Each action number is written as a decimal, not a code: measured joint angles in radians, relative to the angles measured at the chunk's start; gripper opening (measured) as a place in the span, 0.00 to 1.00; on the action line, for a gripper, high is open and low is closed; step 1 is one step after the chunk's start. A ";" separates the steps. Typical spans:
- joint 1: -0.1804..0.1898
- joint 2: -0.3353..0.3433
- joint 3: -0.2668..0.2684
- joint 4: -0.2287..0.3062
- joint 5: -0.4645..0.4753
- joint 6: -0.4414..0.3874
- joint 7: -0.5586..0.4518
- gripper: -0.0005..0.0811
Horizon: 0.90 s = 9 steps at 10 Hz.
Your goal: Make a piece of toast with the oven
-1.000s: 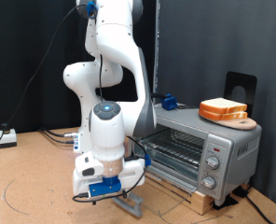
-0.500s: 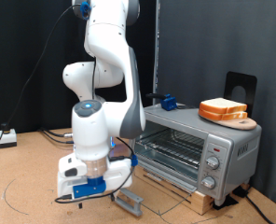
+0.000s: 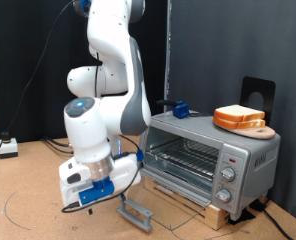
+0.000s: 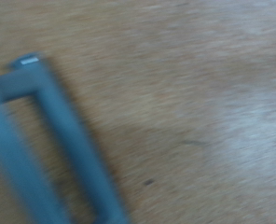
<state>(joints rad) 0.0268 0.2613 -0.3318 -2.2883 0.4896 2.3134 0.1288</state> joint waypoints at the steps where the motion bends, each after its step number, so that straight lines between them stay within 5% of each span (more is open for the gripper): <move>1: -0.020 -0.032 0.000 0.008 0.027 -0.091 -0.055 1.00; 5: -0.086 -0.140 -0.015 0.042 0.066 -0.400 -0.231 1.00; 9: -0.102 -0.253 -0.035 0.046 0.017 -0.513 -0.209 1.00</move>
<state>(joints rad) -0.0756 0.0085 -0.3667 -2.2419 0.5062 1.8001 -0.0798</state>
